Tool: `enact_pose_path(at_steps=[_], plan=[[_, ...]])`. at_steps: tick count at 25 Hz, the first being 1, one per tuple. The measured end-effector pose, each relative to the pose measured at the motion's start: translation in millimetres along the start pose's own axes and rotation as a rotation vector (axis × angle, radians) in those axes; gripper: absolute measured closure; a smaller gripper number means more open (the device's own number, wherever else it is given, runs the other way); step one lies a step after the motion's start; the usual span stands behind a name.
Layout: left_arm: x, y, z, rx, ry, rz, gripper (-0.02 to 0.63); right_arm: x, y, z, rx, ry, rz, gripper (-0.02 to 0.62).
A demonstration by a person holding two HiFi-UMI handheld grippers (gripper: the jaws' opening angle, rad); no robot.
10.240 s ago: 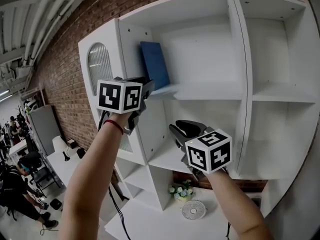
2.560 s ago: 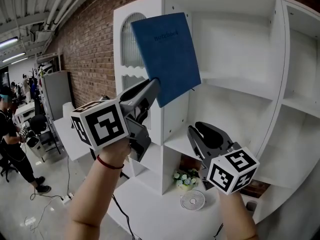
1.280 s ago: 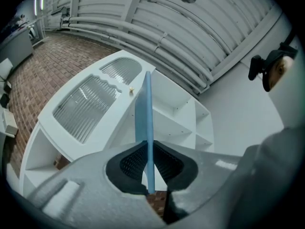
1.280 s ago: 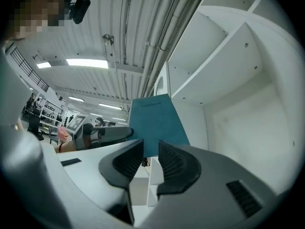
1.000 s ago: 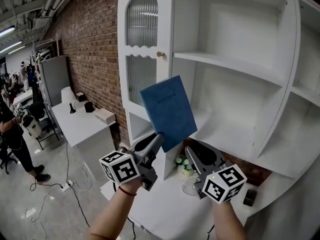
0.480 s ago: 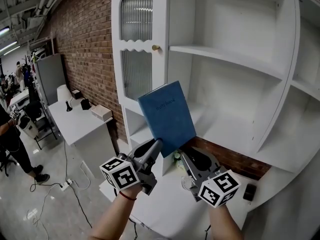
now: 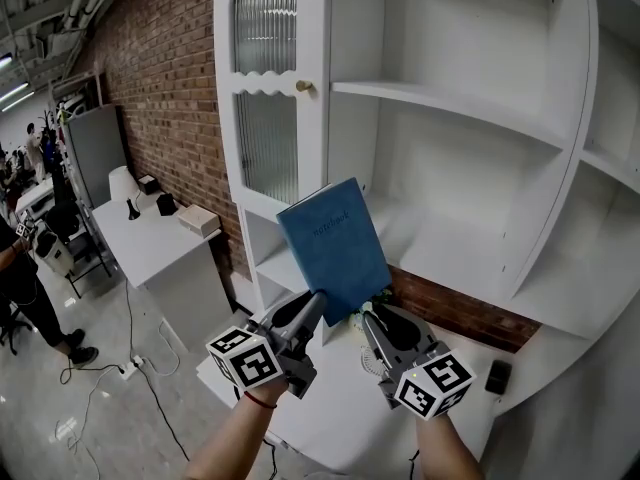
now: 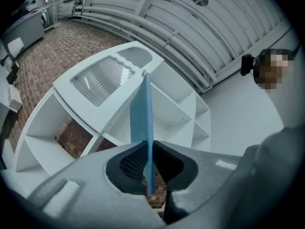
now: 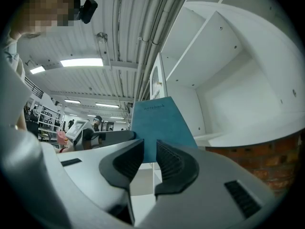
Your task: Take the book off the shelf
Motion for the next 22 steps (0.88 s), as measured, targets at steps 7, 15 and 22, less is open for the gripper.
enact_pose_path(at_steps=[7, 15, 22], plan=[[-1.2, 14.7, 5.9, 0.007, -0.004, 0.032, 0.563, -4.5, 8.8, 8.2, -0.018, 0.020, 0.018, 0.559], [-4.5, 17.9, 8.0, 0.014, -0.007, 0.011, 0.563, -3.3, 10.1, 9.1, 0.017, 0.042, 0.033, 0.580], [-12.3, 21.4, 5.4, 0.019, 0.004, -0.014, 0.563, -0.2, 10.1, 10.2, 0.027, 0.044, 0.053, 0.581]])
Point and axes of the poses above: the fingertips, and each gripper's own axes: z backward along the fingers, x to its left, y out of its underside, the point moved 7 cm from there along z, backward along the fingers, and after that the axes turned 14 degrees about -z, right-handed, at the moved point
